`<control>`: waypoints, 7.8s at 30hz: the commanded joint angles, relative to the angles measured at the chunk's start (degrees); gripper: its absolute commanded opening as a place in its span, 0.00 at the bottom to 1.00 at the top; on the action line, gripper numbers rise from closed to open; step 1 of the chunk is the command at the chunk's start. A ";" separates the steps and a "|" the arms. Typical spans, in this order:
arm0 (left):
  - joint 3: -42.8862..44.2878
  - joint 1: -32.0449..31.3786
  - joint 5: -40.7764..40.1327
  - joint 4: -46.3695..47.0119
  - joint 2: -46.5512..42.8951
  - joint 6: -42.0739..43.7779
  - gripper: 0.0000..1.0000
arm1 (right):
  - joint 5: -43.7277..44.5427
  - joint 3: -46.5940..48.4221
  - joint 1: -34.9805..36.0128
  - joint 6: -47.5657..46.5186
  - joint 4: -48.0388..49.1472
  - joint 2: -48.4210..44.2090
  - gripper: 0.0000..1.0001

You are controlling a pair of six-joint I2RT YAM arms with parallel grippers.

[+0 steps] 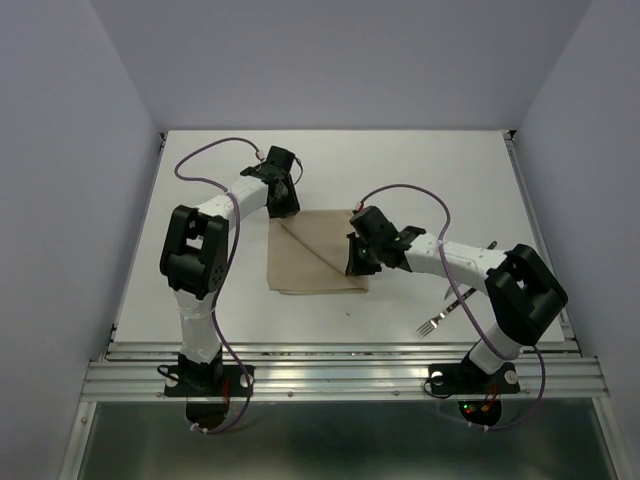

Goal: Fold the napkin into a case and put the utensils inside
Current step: Smooth out the upper triangle-folded napkin at the center of the board, then move the upper triangle-folded napkin to the center of the board.

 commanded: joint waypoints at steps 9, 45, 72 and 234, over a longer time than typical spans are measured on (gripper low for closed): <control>-1.43 1.89 -1.32 0.83 1.68 2.62 0.44 | 5.37 -1.28 0.63 1.85 2.28 5.20 0.04; -9.69 2.86 -6.24 1.44 -7.46 1.83 0.14 | 9.67 -4.36 0.63 4.23 2.98 2.74 0.04; -2.49 2.86 -7.21 1.09 -0.87 2.88 0.09 | 10.38 -7.79 0.63 5.55 3.07 0.63 0.04; -7.67 -10.67 0.79 1.89 -14.92 -0.19 0.00 | 15.30 -15.70 0.63 6.78 -0.01 -9.04 0.04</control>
